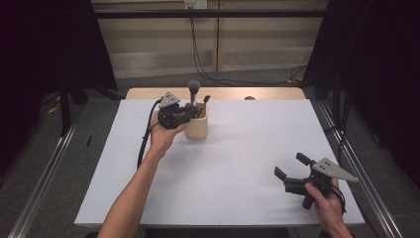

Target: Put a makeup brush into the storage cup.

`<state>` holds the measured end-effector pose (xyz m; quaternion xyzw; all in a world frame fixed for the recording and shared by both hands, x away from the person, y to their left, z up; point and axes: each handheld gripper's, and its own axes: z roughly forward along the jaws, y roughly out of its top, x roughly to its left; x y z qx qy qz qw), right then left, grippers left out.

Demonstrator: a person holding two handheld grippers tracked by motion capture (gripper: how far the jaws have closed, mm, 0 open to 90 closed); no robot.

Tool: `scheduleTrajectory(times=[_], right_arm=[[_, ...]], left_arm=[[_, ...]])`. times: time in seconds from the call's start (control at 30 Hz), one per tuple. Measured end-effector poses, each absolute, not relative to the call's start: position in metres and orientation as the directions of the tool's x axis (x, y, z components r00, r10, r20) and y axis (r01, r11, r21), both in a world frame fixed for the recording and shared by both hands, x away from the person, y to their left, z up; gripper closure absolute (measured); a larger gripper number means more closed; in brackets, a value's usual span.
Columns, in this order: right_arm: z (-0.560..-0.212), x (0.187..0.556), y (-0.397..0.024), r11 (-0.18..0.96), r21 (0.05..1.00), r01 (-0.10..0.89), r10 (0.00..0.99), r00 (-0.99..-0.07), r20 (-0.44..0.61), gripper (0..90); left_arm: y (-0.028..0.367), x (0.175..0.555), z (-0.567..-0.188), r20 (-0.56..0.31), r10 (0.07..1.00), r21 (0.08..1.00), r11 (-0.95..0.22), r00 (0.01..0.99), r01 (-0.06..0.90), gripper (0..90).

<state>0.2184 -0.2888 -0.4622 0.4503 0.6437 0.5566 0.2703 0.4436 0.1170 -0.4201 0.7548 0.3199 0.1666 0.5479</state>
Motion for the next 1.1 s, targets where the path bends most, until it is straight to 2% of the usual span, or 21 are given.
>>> scheduleTrajectory(times=[0.43,0.9,1.1], right_arm=[[-0.4626,0.2187,-0.2885,-0.021,0.959,0.282,0.876,-0.458,0.154,0.0],[-0.4627,0.2183,-0.2879,-0.030,0.958,0.286,0.874,-0.457,0.164,0.0],[-0.4628,0.2188,-0.2883,-0.028,0.958,0.284,0.875,-0.457,0.161,0.0]], left_arm=[[0.1195,0.4425,-0.4204,-0.097,0.683,0.928,-0.201,0.724,0.314,74.1],[0.1214,0.4407,-0.4202,-0.096,0.670,0.933,-0.197,0.736,0.301,58.4],[0.1244,0.4387,-0.4223,-0.107,0.681,0.939,-0.171,0.725,0.299,44.0]])
